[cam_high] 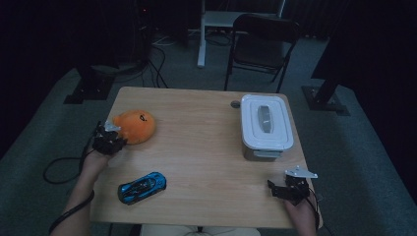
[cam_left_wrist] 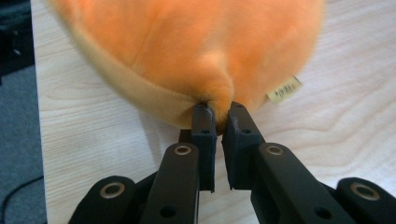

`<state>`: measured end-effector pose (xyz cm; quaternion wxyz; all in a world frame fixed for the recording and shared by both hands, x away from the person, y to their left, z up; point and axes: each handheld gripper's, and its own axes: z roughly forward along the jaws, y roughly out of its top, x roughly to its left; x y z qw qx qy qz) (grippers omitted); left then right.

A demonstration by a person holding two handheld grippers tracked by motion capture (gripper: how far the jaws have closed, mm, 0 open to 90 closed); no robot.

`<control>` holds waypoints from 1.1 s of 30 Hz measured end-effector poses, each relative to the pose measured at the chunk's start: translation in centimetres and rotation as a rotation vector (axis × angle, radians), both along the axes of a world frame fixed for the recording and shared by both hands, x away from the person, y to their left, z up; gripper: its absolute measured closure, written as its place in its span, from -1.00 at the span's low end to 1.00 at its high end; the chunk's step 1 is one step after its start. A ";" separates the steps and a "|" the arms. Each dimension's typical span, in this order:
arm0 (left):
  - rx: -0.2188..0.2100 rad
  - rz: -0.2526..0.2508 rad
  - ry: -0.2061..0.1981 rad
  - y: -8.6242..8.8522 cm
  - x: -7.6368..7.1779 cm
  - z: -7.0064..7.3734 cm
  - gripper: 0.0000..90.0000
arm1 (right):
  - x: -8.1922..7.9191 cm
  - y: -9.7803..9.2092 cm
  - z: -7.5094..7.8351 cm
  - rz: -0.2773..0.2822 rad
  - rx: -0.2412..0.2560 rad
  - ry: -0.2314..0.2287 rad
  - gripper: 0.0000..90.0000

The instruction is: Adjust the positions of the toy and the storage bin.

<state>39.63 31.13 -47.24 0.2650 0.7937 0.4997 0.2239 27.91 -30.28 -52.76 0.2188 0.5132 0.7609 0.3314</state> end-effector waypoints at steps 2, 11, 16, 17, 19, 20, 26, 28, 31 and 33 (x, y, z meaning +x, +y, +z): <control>-0.012 -0.016 -0.004 -0.6 -0.4 0.0 0.87 | 0.0 0.0 0.0 0.000 0.000 0.000 -0.65; -0.064 -0.032 0.014 -3.3 -0.8 0.4 0.87 | 0.0 0.0 0.0 0.000 0.000 0.000 -0.65; -0.081 -0.033 0.022 -4.6 -1.1 0.3 0.86 | 0.0 0.0 0.0 0.000 0.000 0.000 -0.65; -0.107 -0.035 0.017 -4.8 -1.2 0.2 0.77 | 0.0 0.0 0.0 0.000 0.000 0.000 -0.65; -0.124 -0.053 0.030 -5.0 -1.3 0.0 0.74 | 0.0 0.0 0.0 0.000 0.000 0.000 -0.65; -0.129 -0.090 0.035 -5.1 -1.5 -0.1 0.68 | 0.0 0.0 0.0 0.000 0.000 0.000 -0.65; -0.128 -0.127 0.039 -4.3 -2.6 1.1 0.27 | 0.0 0.0 0.0 0.000 0.000 0.000 -0.65; -0.141 -0.098 0.026 -3.7 -2.9 2.1 0.08 | 0.0 0.0 0.0 0.000 0.000 0.000 -0.65; -0.131 -0.044 0.005 -3.1 -2.8 3.3 -0.21 | 0.0 0.0 0.0 0.000 0.000 0.000 -0.65; -0.129 -0.014 -0.010 -2.8 -2.4 4.0 -0.39 | 0.0 0.0 0.0 -0.001 0.000 0.000 -0.65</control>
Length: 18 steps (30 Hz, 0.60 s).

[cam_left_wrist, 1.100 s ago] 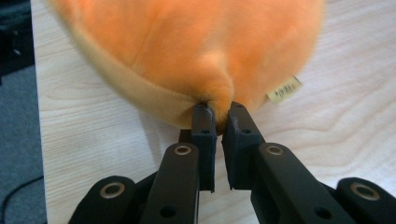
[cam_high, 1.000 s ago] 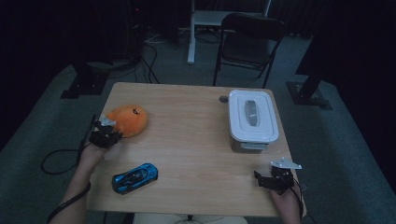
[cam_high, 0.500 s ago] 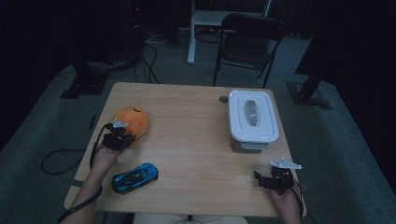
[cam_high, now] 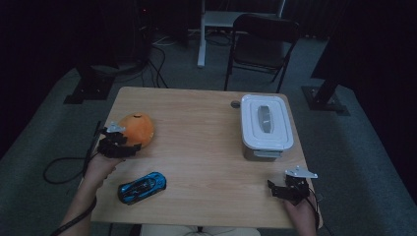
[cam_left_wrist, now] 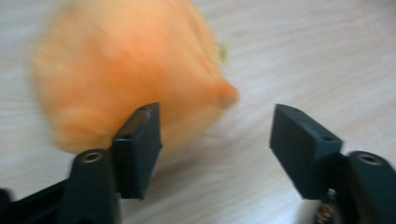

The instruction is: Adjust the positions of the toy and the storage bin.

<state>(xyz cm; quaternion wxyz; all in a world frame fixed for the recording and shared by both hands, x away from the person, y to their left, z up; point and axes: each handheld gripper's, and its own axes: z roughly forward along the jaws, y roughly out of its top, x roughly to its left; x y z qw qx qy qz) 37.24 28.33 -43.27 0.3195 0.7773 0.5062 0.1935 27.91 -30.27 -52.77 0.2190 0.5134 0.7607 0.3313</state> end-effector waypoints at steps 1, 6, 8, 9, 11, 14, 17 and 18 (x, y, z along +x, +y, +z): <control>0.005 0.014 -0.011 0.1 0.3 0.3 -0.40 | 0.0 0.0 0.0 -0.001 0.000 0.000 -0.65; -0.004 0.078 0.001 0.8 2.3 0.8 -0.60 | 0.0 0.0 0.0 -0.002 0.000 0.000 -0.65; -0.002 0.080 0.003 0.9 3.1 0.8 -0.69 | 0.0 0.0 0.0 -0.002 0.000 0.000 -0.65; -0.002 0.080 0.003 0.9 3.1 0.8 -0.69 | 0.0 0.0 0.0 -0.002 0.000 0.000 -0.65; 0.009 0.080 0.012 0.8 4.2 0.6 -0.69 | 0.0 0.0 0.0 -0.002 0.000 0.000 -0.65; 0.030 0.069 -0.007 0.8 5.2 0.2 -0.59 | 0.0 0.0 0.0 -0.002 0.000 0.000 -0.65; 0.049 0.069 -0.001 0.5 5.9 -0.5 -0.41 | 0.0 0.0 0.0 -0.003 0.000 0.000 -0.65; 0.064 0.077 -0.004 0.3 6.1 -0.7 -0.41 | 0.0 0.0 0.0 -0.003 0.001 0.000 -0.65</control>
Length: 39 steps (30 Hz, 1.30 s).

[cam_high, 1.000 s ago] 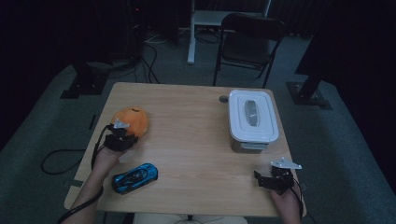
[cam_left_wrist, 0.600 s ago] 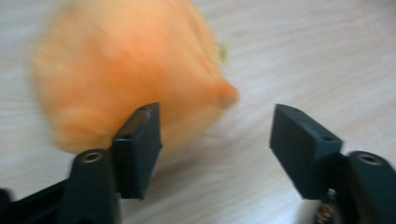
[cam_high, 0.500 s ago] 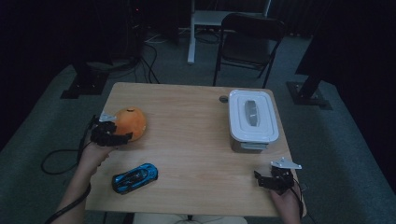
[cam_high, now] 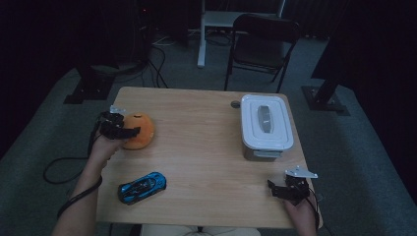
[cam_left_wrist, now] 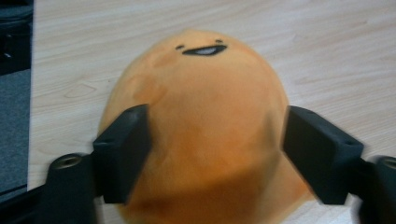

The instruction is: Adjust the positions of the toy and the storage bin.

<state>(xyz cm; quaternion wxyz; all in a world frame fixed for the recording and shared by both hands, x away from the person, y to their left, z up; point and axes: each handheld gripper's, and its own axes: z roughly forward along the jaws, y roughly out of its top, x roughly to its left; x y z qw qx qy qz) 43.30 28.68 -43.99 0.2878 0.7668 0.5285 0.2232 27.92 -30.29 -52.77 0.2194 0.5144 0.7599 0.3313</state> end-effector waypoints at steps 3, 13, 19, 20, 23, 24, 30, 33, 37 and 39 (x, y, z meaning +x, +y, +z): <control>-0.012 -0.023 -0.011 0.0 0.3 -0.9 -0.35 | 0.0 0.0 0.0 0.000 0.000 0.000 -0.65; -0.010 -0.002 0.056 0.2 0.8 -3.3 -0.10 | 0.0 0.0 0.0 -0.001 0.000 0.000 -0.65; 0.060 0.046 -0.006 -0.8 0.3 -4.0 0.04 | 0.0 0.0 0.0 -0.002 0.000 0.000 -0.65; 0.064 0.050 -0.012 -0.9 0.1 -3.8 0.12 | 0.0 0.0 0.0 -0.001 0.000 0.000 -0.65; 0.072 0.045 -0.019 -0.9 -0.3 -3.1 0.41 | 0.0 0.0 0.0 -0.001 0.000 0.000 -0.65; 0.067 0.036 -0.024 -0.9 -0.4 -2.7 0.49 | 0.0 0.0 0.0 -0.002 0.000 0.000 -0.65; 0.030 -0.088 -0.015 -0.1 -1.3 -0.4 0.58 | 0.0 0.0 0.0 -0.002 0.000 0.000 -0.65; 0.018 -0.169 -0.012 0.3 -2.2 0.1 0.57 | 0.0 0.0 0.0 -0.001 0.000 0.000 -0.65; 0.027 -0.237 -0.027 0.5 -3.6 0.7 0.57 | 0.0 0.0 0.0 -0.001 0.000 0.000 -0.65; 0.015 -0.273 -0.031 0.8 -4.1 1.0 0.57 | 0.0 0.0 0.0 -0.002 0.000 0.000 -0.65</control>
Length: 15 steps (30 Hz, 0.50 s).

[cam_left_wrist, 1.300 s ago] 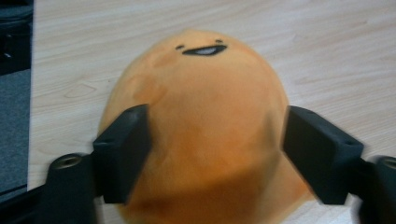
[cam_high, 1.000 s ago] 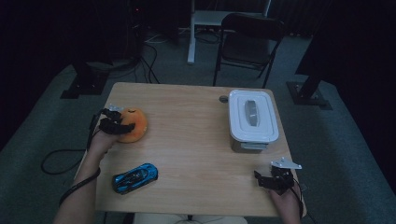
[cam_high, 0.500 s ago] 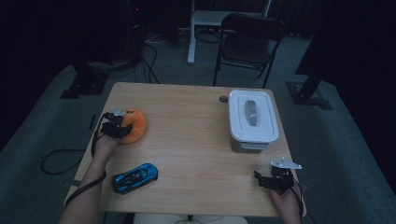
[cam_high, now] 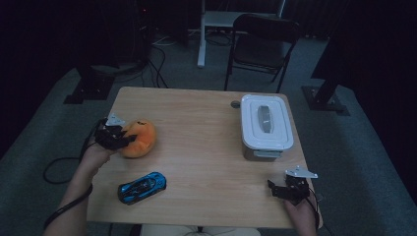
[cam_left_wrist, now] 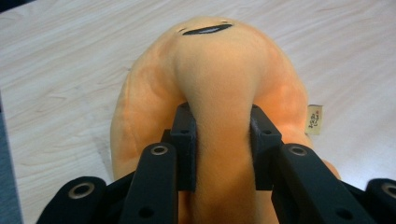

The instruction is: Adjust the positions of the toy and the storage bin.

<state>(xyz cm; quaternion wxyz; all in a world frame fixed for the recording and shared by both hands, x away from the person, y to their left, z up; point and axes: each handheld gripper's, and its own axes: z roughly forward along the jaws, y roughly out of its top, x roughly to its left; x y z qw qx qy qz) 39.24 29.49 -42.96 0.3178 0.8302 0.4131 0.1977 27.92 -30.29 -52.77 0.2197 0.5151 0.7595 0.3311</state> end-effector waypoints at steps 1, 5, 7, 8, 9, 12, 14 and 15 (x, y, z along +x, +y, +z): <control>-0.007 -0.033 -0.011 0.2 -0.3 0.1 0.57 | 0.0 0.0 0.0 0.000 0.000 0.000 -0.65; -0.013 -0.060 -0.001 0.7 -1.0 0.3 0.56 | 0.0 0.0 0.0 0.000 0.000 0.000 -0.65; -0.005 -0.080 -0.009 0.5 -1.5 0.5 0.56 | 0.0 0.0 0.0 0.000 0.000 0.000 -0.65; -0.007 -0.101 -0.010 0.5 -1.7 0.5 0.55 | 0.0 0.0 0.0 0.000 0.000 0.000 -0.65; -0.017 -0.120 -0.010 0.4 -1.8 0.5 0.54 | 0.0 0.0 0.0 0.000 0.000 0.000 -0.65; -0.015 -0.192 -0.011 0.4 -2.1 0.2 0.53 | 0.0 0.0 0.0 0.000 0.000 0.000 -0.65; -0.007 -0.244 -0.006 0.3 -2.2 -0.2 0.51 | 0.0 0.0 0.0 0.000 0.000 0.000 -0.65; -0.011 -0.256 0.016 0.3 -2.2 -0.5 0.51 | 0.0 0.0 0.0 0.000 0.000 0.000 -0.65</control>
